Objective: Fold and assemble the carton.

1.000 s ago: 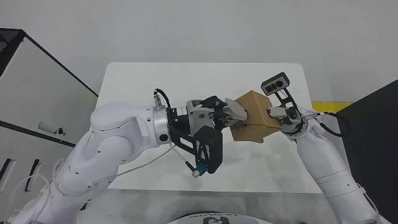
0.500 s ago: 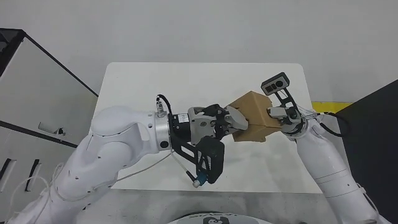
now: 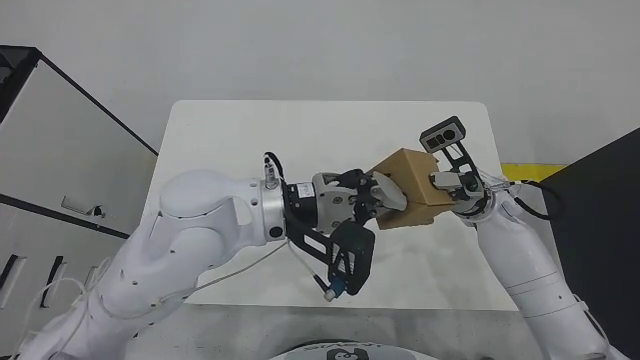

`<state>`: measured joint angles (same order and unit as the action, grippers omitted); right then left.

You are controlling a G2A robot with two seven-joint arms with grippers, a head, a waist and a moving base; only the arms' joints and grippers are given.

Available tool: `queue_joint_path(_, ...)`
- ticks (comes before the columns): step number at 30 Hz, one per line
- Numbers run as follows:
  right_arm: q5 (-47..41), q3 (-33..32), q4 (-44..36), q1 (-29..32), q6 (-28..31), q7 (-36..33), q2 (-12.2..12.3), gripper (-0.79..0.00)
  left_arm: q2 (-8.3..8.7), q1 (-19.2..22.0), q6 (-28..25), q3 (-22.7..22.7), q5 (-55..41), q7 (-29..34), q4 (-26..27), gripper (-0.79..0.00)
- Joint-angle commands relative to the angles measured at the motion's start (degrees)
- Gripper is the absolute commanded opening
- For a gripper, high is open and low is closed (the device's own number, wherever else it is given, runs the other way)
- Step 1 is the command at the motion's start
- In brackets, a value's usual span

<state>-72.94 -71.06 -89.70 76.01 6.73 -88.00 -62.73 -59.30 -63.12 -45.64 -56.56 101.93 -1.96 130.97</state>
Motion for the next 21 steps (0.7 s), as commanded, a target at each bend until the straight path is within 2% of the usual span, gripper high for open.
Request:
queue_joint_path(1, 0.0, 0.0, 0.0, 0.0, 0.0, 0.0, 0.0, -0.785, -0.05, 0.2, -0.1, 0.3, 0.2, 0.0, -0.2, -0.785)
queue_joint_path(14, 0.0, 0.0, 0.0, 0.0, 0.0, 0.0, 0.0, -0.785, -0.37, 1.3, -0.4, 1.6, 1.2, 0.8, -0.6, -0.785)
queue_joint_path(21, 0.0, 0.0, 0.0, 0.0, 0.0, 0.0, 0.0, -0.785, -0.25, 0.2, 1.2, -1.1, -1.7, -0.1, -0.7, -0.785)
